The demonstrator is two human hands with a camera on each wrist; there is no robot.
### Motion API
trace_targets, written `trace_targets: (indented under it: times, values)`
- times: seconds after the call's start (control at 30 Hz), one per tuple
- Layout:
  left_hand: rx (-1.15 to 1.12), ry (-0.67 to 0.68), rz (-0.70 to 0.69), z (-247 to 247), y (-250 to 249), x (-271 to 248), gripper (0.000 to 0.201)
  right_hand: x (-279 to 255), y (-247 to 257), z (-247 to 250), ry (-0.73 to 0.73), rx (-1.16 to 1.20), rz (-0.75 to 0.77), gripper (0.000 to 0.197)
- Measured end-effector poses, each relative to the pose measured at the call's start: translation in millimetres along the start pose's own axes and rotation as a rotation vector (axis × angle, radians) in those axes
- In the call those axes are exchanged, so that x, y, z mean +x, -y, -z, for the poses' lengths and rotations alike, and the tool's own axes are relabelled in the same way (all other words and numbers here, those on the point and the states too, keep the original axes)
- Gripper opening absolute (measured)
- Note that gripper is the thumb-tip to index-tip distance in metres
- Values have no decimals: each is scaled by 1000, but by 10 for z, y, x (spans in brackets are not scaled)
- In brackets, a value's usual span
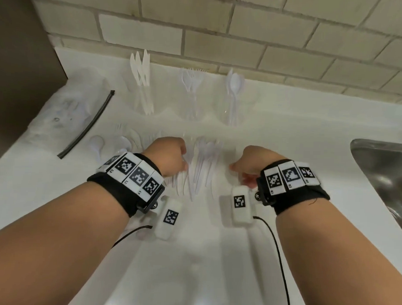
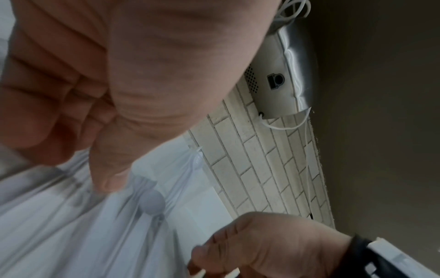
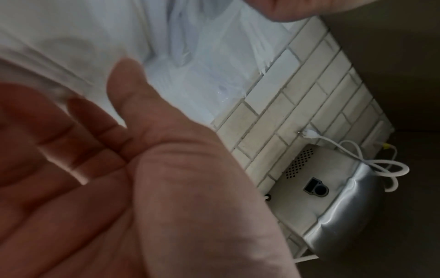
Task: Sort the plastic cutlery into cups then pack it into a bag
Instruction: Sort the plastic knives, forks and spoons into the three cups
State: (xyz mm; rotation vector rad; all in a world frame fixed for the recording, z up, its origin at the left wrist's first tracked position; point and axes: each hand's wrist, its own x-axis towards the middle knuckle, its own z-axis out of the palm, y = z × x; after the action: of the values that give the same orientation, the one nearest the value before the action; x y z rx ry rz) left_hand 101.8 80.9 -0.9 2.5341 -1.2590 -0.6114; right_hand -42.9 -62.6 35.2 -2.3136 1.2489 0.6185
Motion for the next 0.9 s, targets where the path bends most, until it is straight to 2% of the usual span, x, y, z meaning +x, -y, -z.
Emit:
trace_targets:
  times: [0.1, 0.17, 0.23, 0.3, 0.4, 0.53, 0.6, 0.67, 0.8, 0.9]
  values:
    - [7, 16, -9, 4, -44, 21, 39, 82, 143, -125, -7, 185, -2, 48]
    - [4, 36, -2, 26, -58, 44, 33, 124, 257, -186, -2, 244, 24, 48]
    - [-40, 90, 18, 40, -53, 64, 36, 149, 363, -225, -8, 239, 88, 45]
    - [-94, 130, 29, 41, -34, 81, 38, 144, 469, -246, -7, 202, 134, 47]
    - [-142, 141, 18, 59, -44, 74, 31, 126, 629, -275, -32, 51, 167, 52]
    - [-97, 117, 8, 76, -72, 79, 36, 180, 829, -304, -26, -128, 194, 44]
    - [-211, 118, 32, 60, -63, 100, 31, 215, 892, -319, -29, -228, 198, 45]
    - [-427, 138, 72, 42, -66, 84, 26, 233, 922, -331, -55, -282, 209, 42]
    - [-688, 179, 168, 41, -55, 74, 29, 264, 926, -364, -106, -264, 221, 31]
    - [-841, 215, 232, 26, -5, 78, 26, 289, 951, -393, -128, -262, 243, 30]
